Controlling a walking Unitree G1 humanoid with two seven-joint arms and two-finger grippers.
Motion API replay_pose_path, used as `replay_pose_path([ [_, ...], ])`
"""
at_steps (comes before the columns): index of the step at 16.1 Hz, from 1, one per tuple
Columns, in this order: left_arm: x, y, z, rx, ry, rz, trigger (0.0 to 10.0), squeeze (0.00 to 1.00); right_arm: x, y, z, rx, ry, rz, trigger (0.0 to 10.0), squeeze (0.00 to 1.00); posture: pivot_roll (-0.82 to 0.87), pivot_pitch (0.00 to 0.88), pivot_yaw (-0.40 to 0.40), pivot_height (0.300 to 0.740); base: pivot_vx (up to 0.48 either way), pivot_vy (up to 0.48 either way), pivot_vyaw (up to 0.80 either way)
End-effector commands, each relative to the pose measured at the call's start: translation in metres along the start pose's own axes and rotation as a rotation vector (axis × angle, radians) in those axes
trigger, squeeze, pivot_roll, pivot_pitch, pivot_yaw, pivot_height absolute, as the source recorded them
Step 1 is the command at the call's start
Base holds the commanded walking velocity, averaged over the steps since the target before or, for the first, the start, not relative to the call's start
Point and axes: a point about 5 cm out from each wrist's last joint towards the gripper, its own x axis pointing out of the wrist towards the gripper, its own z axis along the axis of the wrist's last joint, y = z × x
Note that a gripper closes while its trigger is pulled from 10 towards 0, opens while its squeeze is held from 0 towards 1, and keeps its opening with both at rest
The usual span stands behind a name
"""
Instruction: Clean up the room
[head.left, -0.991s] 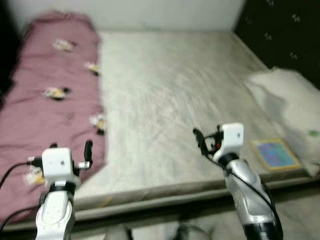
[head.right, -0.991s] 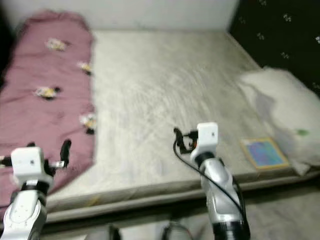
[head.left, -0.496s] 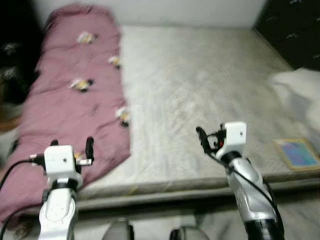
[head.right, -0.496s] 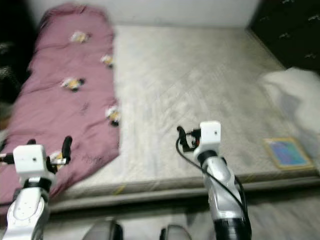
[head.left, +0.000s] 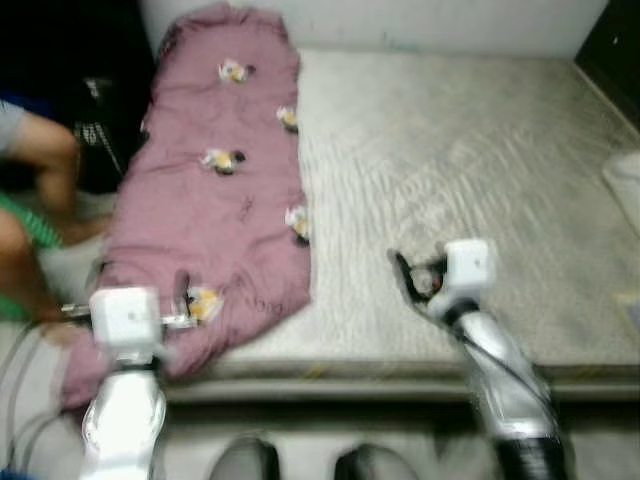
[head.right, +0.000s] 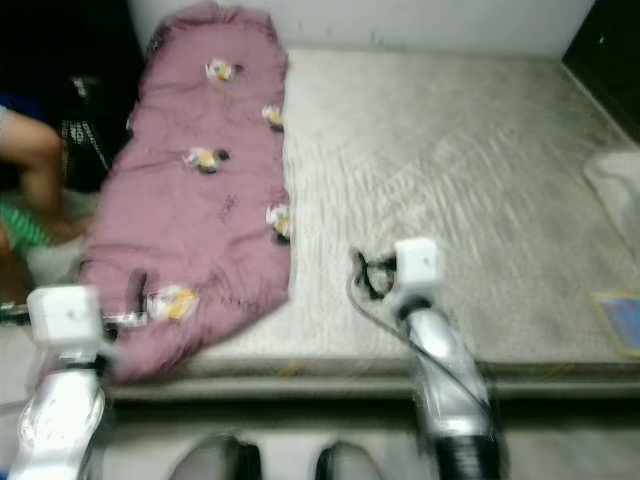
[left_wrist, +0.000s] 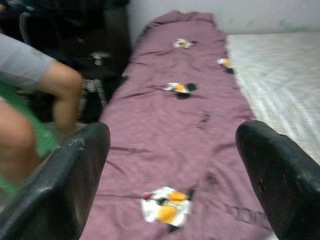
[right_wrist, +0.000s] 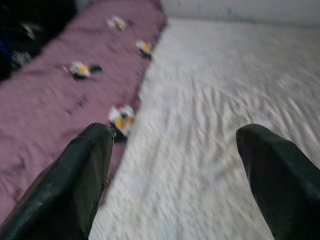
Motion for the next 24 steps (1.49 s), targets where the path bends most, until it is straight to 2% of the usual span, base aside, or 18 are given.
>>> replay_pose_path([
  [1, 0.0006, 0.0064, 0.0024, 0.018, -0.005, 0.020, 10.0, 0.00, 0.0017, 0.0026, 0.0042, 0.006, -0.017, 0.005, 10.0, 0.00, -0.01, 0.092, -0.036, 0.740, 0.000, 0.480, 0.00],
  [5, 0.0004, 0.0053, 0.0019, 0.014, -0.003, 0.020, 10.0, 0.00, 0.0023, 0.0016, 0.0036, 0.005, -0.011, -0.002, 10.0, 0.00, -0.01, 0.091, -0.038, 0.740, 0.000, 0.480, 0.00],
  [8, 0.0008, 0.0043, 0.0022, 0.016, -0.008, 0.014, 10.0, 0.00, 0.0028, 0.0004, 0.0024, 0.010, -0.003, -0.007, 10.0, 0.00, -0.01, 0.089, -0.040, 0.740, 0.000, 0.467, -0.77],
  [21, 0.0014, 0.0049, 0.0033, 0.012, -0.009, 0.016, 10.0, 0.00, 0.0042, 0.0026, 0.0004, 0.010, 0.005, 0.005, 10.0, 0.00, -0.01, 0.082, -0.039, 0.740, 0.000, 0.000, 0.00],
  [24, 0.0022, 0.0031, 0.0034, 0.012, -0.011, 0.014, 10.0, 0.00, 0.0049, 0.0026, 0.0001, 0.009, 0.006, 0.008, 10.0, 0.00, -0.01, 0.080, -0.039, 0.714, 0.000, 0.000, 0.00],
])
